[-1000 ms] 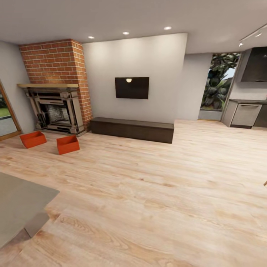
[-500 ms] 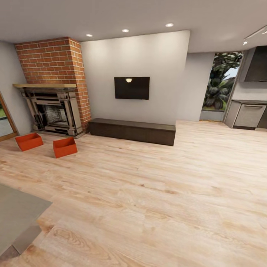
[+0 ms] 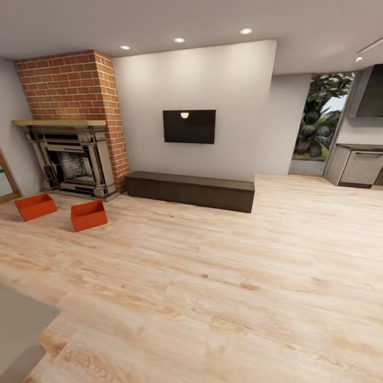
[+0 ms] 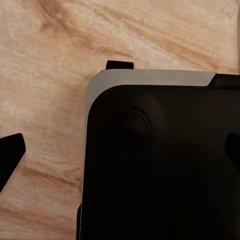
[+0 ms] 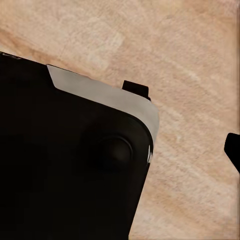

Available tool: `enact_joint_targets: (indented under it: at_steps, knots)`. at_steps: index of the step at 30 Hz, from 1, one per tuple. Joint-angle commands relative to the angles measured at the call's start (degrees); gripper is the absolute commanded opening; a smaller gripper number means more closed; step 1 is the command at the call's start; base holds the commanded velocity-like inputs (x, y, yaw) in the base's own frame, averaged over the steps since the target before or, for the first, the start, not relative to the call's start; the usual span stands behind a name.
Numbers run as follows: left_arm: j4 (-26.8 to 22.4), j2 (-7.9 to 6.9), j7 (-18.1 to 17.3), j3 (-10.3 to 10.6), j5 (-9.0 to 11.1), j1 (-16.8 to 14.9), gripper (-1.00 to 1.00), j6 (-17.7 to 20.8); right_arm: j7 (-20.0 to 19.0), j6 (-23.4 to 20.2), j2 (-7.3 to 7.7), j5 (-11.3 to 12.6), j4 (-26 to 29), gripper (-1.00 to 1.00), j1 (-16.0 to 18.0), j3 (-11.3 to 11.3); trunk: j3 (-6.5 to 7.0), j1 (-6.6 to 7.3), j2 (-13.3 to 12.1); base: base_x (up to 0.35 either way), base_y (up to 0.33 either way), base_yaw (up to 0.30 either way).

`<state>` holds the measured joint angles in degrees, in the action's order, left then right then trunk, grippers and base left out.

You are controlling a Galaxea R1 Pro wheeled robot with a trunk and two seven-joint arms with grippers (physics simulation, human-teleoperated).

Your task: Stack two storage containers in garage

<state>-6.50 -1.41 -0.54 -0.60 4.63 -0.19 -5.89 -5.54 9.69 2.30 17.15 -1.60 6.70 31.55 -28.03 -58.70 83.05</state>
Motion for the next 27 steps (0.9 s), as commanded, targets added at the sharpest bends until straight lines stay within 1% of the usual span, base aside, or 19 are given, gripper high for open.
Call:
enact_joint_targets:
  at_steps: [1,27]
  knots:
    - [0.0,-0.01,-0.1,0.0,0.5,0.0,1.0,-0.2,-0.4,0.3,-0.01,0.6,-0.2,1.0,0.1,0.4,-0.05,-0.03,0.0,0.322,0.0,0.0]
    - [0.0,0.0,-0.1,0.0,0.5,0.0,1.0,-0.2,-0.3,0.3,-0.01,0.7,-0.2,1.0,0.1,0.4,-0.05,-0.03,0.0,0.322,0.0,0.0]
